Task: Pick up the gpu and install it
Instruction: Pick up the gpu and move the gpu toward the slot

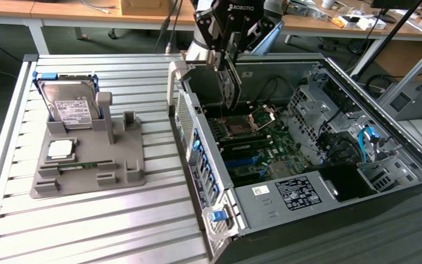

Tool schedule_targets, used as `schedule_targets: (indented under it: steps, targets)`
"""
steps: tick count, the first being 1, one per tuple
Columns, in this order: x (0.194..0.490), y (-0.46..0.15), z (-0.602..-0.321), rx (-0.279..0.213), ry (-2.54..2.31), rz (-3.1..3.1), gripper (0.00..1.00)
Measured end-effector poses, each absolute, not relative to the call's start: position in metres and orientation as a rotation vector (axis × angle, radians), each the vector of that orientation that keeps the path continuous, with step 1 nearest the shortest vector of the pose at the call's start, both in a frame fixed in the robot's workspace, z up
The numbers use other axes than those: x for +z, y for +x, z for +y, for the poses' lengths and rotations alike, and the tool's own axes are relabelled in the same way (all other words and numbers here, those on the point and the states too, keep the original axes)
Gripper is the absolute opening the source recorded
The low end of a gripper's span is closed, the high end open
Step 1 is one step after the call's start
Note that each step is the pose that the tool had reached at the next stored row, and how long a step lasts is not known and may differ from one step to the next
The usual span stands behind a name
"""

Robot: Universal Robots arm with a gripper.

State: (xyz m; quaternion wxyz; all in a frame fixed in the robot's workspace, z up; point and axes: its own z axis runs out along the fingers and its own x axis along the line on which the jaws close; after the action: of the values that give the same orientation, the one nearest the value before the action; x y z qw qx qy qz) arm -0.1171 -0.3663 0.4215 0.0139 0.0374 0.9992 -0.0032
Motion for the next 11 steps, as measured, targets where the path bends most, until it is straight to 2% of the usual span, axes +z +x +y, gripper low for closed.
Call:
schedule_targets:
  steps: [11]
  targets:
    - [0.4196,-0.1084,-0.3664,-0.023,0.116,3.111,0.27]
